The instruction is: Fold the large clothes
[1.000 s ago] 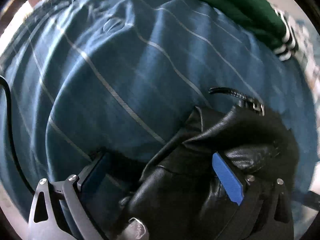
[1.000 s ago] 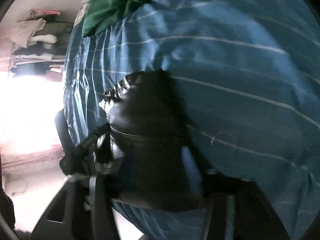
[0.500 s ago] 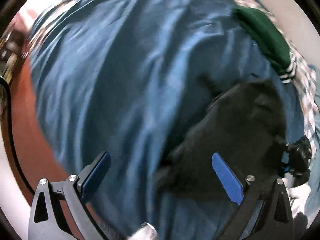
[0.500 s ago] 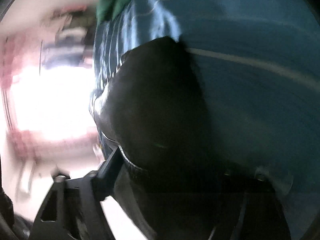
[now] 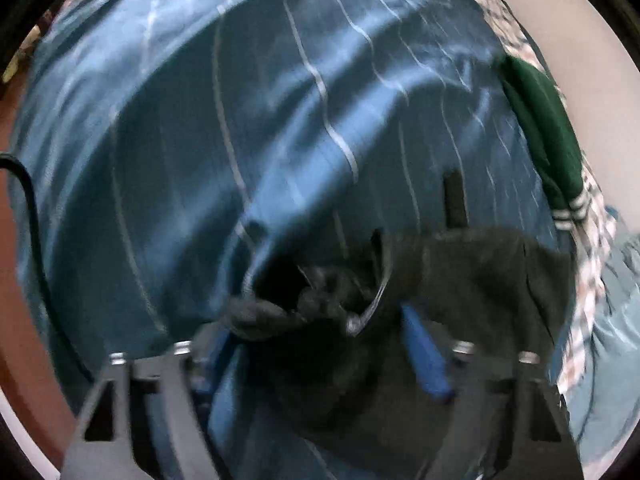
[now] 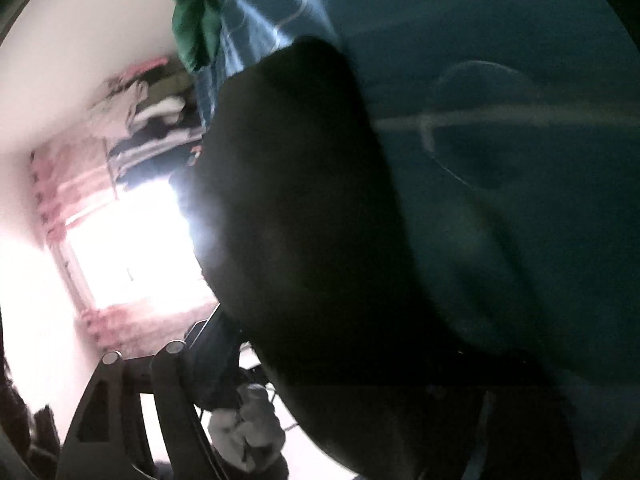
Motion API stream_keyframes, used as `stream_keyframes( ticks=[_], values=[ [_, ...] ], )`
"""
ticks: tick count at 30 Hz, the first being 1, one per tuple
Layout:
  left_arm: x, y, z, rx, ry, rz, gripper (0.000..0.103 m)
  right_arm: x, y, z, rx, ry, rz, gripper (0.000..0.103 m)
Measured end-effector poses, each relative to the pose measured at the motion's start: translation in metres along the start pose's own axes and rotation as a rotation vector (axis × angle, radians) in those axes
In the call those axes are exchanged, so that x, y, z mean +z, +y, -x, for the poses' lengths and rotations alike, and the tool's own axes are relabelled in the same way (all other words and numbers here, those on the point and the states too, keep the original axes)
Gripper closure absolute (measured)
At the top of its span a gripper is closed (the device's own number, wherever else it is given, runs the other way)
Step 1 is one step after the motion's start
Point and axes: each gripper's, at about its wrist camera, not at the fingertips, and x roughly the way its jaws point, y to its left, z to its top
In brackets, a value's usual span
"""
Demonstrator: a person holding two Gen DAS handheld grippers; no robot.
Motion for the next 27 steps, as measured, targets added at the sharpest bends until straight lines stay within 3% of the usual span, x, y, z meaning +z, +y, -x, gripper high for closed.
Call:
stream_keyframes(
  ticks=[3,5,8,13,15,17,21,27],
  values=[
    [-0.003,0.003,0.008,0.013,-0.004,0.014,0.068,0.012,0.009,-0.018,0.018,0.043,0.022,0.006],
    [-0.005,0.005,0.016,0.027,-0.009,0.0,0.073,0.013,0.019,-0.029,-0.01,0.057,0.04,0.004],
    [0.003,0.008,0.018,0.016,0.007,0.012,0.076,0.011,0.026,-0.026,0.007,0.066,0.055,0.004],
    [0.005,0.007,0.009,0.006,0.029,-0.006,0.076,0.009,0.013,0.007,0.0,0.005,0.084,0.007],
    [0.004,0.004,0.012,0.013,0.025,-0.029,0.076,0.009,0.011,0.001,-0.045,0.0,0.113,0.027],
    [0.004,0.003,0.016,0.013,0.022,-0.042,0.077,0.009,0.022,-0.009,-0.109,-0.02,0.159,0.027],
    [0.007,-0.001,0.031,0.01,0.038,-0.073,0.078,0.001,0.037,-0.002,-0.122,-0.088,0.148,0.049],
    [0.006,-0.019,0.06,-0.009,0.09,-0.118,0.079,-0.03,0.072,0.024,-0.118,-0.138,0.115,0.055]
  ],
)
